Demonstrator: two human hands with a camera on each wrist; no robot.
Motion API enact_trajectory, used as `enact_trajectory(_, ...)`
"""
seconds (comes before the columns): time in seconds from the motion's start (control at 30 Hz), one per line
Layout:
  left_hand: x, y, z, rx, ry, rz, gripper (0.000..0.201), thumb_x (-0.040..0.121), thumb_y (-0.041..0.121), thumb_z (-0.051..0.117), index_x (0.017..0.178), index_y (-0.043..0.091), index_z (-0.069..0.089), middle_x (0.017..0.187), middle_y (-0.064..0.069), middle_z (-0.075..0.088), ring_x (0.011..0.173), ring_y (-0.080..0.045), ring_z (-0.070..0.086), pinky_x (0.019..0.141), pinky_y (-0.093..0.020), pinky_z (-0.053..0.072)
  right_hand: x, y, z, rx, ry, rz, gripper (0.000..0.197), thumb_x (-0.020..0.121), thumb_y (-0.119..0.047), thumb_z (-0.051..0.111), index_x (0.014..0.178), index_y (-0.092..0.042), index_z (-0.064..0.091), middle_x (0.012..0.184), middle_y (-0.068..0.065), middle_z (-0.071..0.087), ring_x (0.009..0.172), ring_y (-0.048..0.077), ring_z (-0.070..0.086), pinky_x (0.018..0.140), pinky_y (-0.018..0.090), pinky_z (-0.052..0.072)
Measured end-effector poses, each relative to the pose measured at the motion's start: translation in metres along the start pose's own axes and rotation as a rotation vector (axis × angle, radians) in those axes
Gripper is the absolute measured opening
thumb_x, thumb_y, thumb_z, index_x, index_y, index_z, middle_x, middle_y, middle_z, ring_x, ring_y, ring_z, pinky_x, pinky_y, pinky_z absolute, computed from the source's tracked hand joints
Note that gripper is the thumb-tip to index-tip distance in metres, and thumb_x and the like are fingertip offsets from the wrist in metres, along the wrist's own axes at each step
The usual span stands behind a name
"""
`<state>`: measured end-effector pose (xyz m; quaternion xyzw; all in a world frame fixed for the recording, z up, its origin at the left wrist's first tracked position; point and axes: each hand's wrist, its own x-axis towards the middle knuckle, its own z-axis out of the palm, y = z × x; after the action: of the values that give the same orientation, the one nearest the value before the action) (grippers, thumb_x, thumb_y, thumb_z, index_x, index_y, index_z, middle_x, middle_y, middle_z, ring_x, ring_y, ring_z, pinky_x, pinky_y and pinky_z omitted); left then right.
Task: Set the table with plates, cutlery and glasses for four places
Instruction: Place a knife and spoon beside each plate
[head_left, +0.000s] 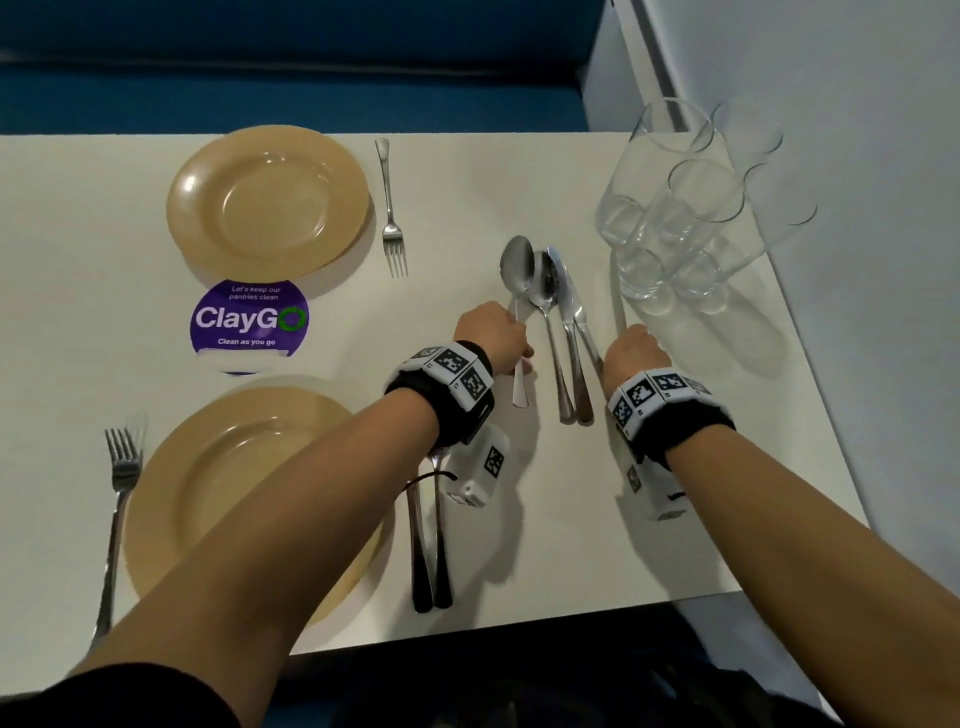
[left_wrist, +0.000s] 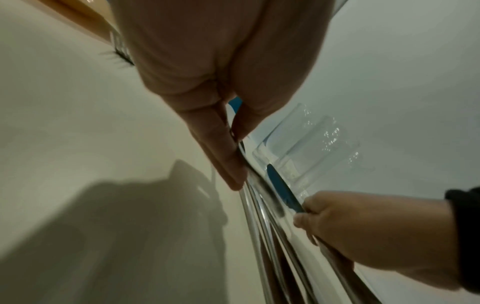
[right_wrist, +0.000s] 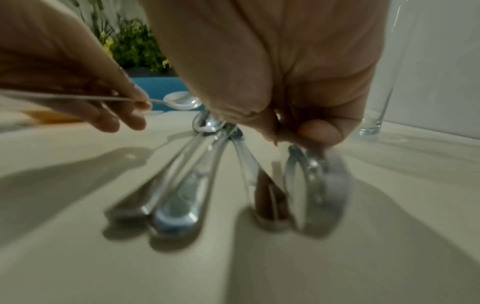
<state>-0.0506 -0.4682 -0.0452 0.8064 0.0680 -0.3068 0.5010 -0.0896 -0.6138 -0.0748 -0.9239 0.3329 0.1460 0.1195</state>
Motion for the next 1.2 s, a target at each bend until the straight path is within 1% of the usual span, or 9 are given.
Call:
enact_trajectory(0.17, -0.008, -0.007, -0.045, -0.088, -0.003, 0.015, 0.025, 0.099, 0.01, 0.041, 0.074, 0.011, 0.046, 0.072, -0.008, 0.064, 0.06, -0.027, 0.063, 0.075, -0.042, 0.059, -0.027, -0.051, -0.021, 0.022, 0.001, -0.124, 0.028, 0.095, -0.005, 0.042, 0.121, 0.005, 0.042, 0.125, 0.021, 0.053, 0.116, 0.036, 0.053, 0.092, 0.038, 0.042)
enact_trajectory(0.3, -0.024, -0.026, -0.115, -0.148, 0.034, 0.066, 0.023, 0.099, 0.012, 0.04, 0.077, 0.013, 0.046, 0.076, -0.012, 0.064, 0.054, -0.025, 0.061, 0.068, -0.04, 0.06, -0.065, -0.135, -0.023, 0.142, -0.097, -0.277, 0.031, 0.098, -0.01, 0.039, 0.125, 0.003, 0.043, 0.125, 0.02, 0.053, 0.116, 0.035, 0.051, 0.088, 0.035, 0.04)
enact_trajectory(0.4, -0.04, -0.057, -0.185, -0.194, 0.077, 0.08, 0.012, 0.1, 0.012, 0.041, 0.092, 0.009, 0.05, 0.07, -0.011, 0.062, 0.049, -0.021, 0.06, 0.058, -0.035, 0.059, -0.098, -0.208, -0.001, 0.35, -0.203, -0.34, 0.02, 0.098, -0.017, 0.04, 0.109, -0.004, 0.05, 0.101, 0.014, 0.053, 0.098, 0.027, 0.052, 0.08, 0.031, 0.038)
enact_trajectory(0.57, -0.074, -0.119, -0.297, -0.184, 0.16, 0.068, 0.015, 0.099, 0.015, 0.042, 0.103, 0.005, 0.052, 0.073, -0.012, 0.064, 0.056, -0.024, 0.063, 0.063, -0.037, 0.06, -0.171, -0.308, 0.054, 0.546, -0.447, -0.397, 0.013, 0.087, -0.006, 0.048, 0.083, -0.01, 0.059, 0.093, 0.018, 0.061, 0.094, 0.036, 0.063, 0.09, 0.052, 0.051)
enact_trajectory(0.7, -0.099, -0.159, -0.359, -0.256, 0.208, 0.025, 0.011, 0.099, 0.014, 0.043, 0.098, 0.006, 0.05, 0.072, -0.011, 0.063, 0.061, -0.029, 0.064, 0.071, -0.042, 0.059, -0.235, -0.361, 0.079, 0.57, -0.615, -0.418, 0.013, 0.087, -0.001, 0.052, 0.094, -0.011, 0.05, 0.098, 0.012, 0.057, 0.092, 0.026, 0.062, 0.085, 0.043, 0.056)
enact_trajectory(0.8, -0.109, -0.185, -0.393, -0.282, 0.266, -0.01, 0.012, 0.098, 0.013, 0.044, 0.092, 0.007, 0.053, 0.074, -0.013, 0.067, 0.072, -0.035, 0.067, 0.076, -0.043, 0.058, -0.267, -0.391, 0.101, 0.474, -0.658, -0.453, 0.019, 0.089, 0.001, 0.05, 0.077, -0.013, 0.048, 0.087, 0.012, 0.059, 0.086, 0.029, 0.066, 0.078, 0.041, 0.058)
enact_trajectory(0.9, -0.119, -0.208, -0.423, -0.299, 0.311, -0.03, 0.009, 0.097, 0.013, 0.046, 0.097, 0.007, 0.052, 0.074, -0.011, 0.069, 0.066, -0.028, 0.067, 0.073, -0.038, 0.058, -0.296, -0.419, 0.119, 0.44, -0.75, -0.464, 0.007, 0.089, 0.0, 0.052, 0.093, -0.005, 0.05, 0.094, 0.016, 0.058, 0.09, 0.032, 0.064, 0.087, 0.047, 0.055)
enact_trajectory(1.03, -0.131, -0.235, -0.464, -0.299, 0.322, -0.049, 0.008, 0.096, 0.013, 0.048, 0.095, 0.007, 0.053, 0.071, -0.008, 0.068, 0.055, -0.023, 0.064, 0.057, -0.03, 0.057, -0.329, -0.453, 0.141, 0.386, -0.793, -0.496, 0.021, 0.09, -0.003, 0.054, 0.11, 0.002, 0.054, 0.095, 0.015, 0.06, 0.091, 0.034, 0.066, 0.084, 0.041, 0.056)
enact_trajectory(1.2, -0.136, -0.262, -0.513, -0.215, 0.276, -0.06, 0.009, 0.097, 0.017, 0.05, 0.097, 0.008, 0.053, 0.077, -0.008, 0.069, 0.055, -0.02, 0.064, 0.044, -0.022, 0.05, -0.359, -0.494, 0.167, 0.272, -0.699, -0.509, 0.028, 0.088, -0.008, 0.058, 0.114, 0.0, 0.052, 0.105, 0.019, 0.064, 0.096, 0.035, 0.067, 0.087, 0.044, 0.055)
